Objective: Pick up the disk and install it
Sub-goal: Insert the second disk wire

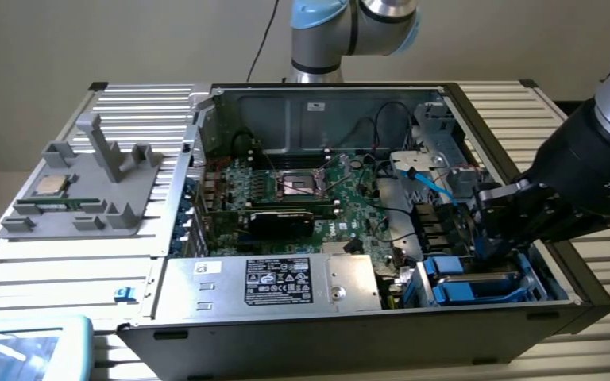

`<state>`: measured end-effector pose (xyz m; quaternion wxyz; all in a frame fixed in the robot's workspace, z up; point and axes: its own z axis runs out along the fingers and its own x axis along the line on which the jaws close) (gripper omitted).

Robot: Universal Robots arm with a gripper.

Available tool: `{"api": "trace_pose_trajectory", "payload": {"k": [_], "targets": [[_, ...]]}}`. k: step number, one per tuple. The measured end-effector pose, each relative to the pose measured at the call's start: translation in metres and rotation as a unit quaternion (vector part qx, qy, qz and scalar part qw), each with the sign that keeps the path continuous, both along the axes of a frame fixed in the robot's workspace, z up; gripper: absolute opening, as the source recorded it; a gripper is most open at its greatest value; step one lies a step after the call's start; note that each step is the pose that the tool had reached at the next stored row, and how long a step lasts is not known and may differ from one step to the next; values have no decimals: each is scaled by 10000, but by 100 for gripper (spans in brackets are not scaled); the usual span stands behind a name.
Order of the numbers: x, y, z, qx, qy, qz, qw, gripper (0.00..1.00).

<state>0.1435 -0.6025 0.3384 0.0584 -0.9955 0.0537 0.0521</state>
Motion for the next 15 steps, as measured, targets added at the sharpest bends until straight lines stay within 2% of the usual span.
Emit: {"api": "trace_pose_trajectory", "payload": {"k": [4, 8, 11, 15], "targets": [[7, 0, 3, 1, -1, -1, 10000, 11], [9, -3, 108, 0, 0, 0, 10000, 11], [28, -12, 110, 6, 0, -1, 10000, 11], [64, -51, 110, 7, 0, -1, 10000, 11]]}}
